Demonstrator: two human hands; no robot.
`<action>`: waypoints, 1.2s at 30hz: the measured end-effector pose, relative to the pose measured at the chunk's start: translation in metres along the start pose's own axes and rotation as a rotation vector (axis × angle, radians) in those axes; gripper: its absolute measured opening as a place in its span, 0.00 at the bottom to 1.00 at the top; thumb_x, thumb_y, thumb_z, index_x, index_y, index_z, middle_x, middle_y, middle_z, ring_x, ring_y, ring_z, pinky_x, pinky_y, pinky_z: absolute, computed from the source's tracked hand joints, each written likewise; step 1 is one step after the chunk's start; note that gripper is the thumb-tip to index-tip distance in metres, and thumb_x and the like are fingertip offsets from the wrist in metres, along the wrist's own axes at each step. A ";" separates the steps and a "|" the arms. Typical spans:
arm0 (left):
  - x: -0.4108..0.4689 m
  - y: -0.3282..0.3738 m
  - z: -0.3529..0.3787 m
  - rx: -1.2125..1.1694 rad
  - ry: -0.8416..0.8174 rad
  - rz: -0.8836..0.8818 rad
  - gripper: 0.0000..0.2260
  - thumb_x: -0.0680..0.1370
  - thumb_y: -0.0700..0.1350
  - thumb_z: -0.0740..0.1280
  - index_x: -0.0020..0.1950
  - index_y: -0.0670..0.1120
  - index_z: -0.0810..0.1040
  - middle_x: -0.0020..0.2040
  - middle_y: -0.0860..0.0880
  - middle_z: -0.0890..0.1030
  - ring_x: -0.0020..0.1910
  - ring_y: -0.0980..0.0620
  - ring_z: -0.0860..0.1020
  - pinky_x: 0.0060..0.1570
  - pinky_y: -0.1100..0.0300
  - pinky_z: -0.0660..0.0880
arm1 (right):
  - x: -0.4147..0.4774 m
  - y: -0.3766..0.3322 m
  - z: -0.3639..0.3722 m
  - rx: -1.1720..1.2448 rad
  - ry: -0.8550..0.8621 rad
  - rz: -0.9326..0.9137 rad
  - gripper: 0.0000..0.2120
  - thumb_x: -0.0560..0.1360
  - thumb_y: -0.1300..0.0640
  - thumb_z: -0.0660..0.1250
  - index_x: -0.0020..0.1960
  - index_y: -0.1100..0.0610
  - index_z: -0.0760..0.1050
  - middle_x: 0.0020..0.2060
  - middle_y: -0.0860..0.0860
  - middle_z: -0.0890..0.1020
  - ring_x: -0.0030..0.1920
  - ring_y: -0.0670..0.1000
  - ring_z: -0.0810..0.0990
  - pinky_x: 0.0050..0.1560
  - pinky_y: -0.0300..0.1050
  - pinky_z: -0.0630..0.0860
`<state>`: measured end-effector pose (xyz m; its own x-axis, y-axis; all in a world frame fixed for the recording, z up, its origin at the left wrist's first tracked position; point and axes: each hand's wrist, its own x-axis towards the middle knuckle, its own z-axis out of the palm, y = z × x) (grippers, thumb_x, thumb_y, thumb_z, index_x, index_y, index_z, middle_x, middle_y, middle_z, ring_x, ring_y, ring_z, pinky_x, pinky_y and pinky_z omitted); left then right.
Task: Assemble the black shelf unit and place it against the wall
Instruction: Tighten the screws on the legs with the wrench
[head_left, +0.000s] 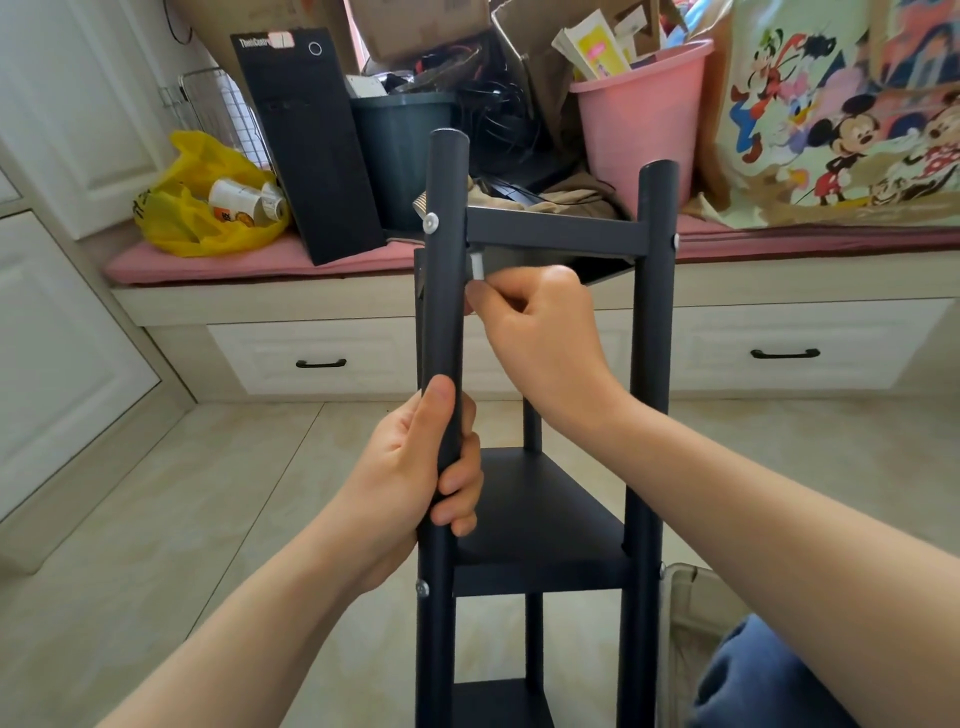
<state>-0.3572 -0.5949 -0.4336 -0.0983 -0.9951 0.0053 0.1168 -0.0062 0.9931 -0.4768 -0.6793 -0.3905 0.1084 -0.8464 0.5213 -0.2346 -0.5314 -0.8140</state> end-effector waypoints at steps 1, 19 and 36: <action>0.000 0.000 0.000 0.001 -0.001 -0.004 0.23 0.74 0.66 0.59 0.42 0.45 0.67 0.26 0.50 0.64 0.21 0.53 0.61 0.24 0.60 0.68 | 0.001 0.000 0.001 0.004 -0.003 -0.004 0.14 0.79 0.60 0.66 0.37 0.53 0.81 0.23 0.40 0.76 0.29 0.40 0.76 0.33 0.30 0.70; -0.001 0.000 -0.002 -0.011 -0.036 -0.022 0.22 0.71 0.68 0.62 0.36 0.50 0.71 0.25 0.50 0.63 0.20 0.54 0.60 0.23 0.60 0.68 | 0.007 0.010 0.010 -0.048 0.070 -0.138 0.16 0.78 0.60 0.68 0.32 0.58 0.77 0.27 0.44 0.80 0.32 0.34 0.78 0.37 0.26 0.69; 0.000 0.003 -0.007 0.019 -0.041 -0.034 0.24 0.77 0.66 0.58 0.43 0.44 0.66 0.26 0.50 0.63 0.21 0.54 0.60 0.24 0.60 0.68 | 0.008 0.020 0.020 -0.027 0.095 -0.190 0.15 0.81 0.60 0.64 0.35 0.59 0.76 0.26 0.46 0.76 0.31 0.46 0.76 0.35 0.34 0.72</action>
<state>-0.3500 -0.5957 -0.4311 -0.1425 -0.9895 -0.0238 0.0943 -0.0375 0.9948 -0.4612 -0.6975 -0.4074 0.0619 -0.7233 0.6878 -0.2443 -0.6791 -0.6922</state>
